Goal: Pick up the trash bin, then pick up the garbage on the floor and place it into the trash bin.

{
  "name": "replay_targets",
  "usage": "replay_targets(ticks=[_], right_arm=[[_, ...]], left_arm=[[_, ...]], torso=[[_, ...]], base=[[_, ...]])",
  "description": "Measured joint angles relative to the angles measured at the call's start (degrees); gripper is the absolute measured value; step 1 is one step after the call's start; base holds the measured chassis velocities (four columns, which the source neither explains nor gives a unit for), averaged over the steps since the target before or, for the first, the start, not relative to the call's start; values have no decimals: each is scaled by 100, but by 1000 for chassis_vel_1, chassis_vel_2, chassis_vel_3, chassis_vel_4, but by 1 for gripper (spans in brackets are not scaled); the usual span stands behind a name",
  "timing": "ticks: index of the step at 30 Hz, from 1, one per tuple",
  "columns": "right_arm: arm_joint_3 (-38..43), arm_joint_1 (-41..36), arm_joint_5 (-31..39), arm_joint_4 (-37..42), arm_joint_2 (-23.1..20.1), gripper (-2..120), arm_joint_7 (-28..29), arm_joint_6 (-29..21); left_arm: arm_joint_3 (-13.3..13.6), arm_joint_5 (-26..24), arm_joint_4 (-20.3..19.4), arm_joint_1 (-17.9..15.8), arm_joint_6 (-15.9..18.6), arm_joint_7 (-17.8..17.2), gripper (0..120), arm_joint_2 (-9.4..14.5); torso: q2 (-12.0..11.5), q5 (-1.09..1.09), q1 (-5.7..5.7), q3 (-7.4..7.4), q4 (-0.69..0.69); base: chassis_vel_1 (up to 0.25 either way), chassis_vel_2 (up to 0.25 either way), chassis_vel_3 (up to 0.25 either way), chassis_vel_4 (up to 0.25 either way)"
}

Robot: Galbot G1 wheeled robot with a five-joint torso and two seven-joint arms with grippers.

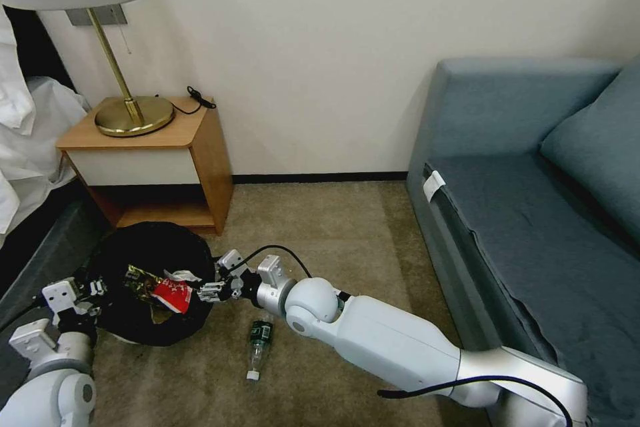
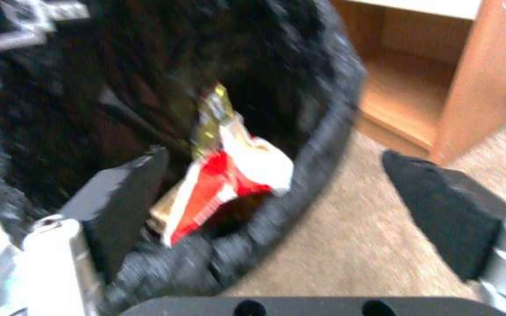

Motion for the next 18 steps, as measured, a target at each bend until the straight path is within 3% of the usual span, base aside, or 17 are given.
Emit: replay_targets(ticks=[6,8,9,11,12,15,18], right_arm=[[150,21,139,9,-18,100,282,-427],[264,8,275,48,-64,100,527,-888],[264,8,275,48,-64,100,527,-888],[402,-35,446,97,-95,100,899,-1537],[402,-35,446,97,-95,100,899,-1537],[563,-111,978,123,-106,100,1457,-2246],[634,-176,1299,143,-104,100,1738,-2466]], left_arm=[[-75,-137,-56,7,0,-118,5,51],[-137,-188,-24,1,-50,-190,5,106],[-137,-188,-24,1,-50,-190,5,106],[-192,-249,14,-12,-94,-247,5,147],[-192,-249,14,-12,-94,-247,5,147],[-238,-276,35,-16,-141,-249,5,191],[-252,-286,35,-26,-154,-249,5,192]], torso=[[0,1,0,0,0],[0,0,0,0,0],[0,0,0,0,0],[0,0,0,0,0],[0,0,0,0,0],[0,0,0,0,-1],[0,0,0,0,0]], base=[[0,0,0,0],[0,0,0,0],[0,0,0,0],[0,0,0,0],[0,0,0,0],[0,0,0,0],[0,0,0,0]])
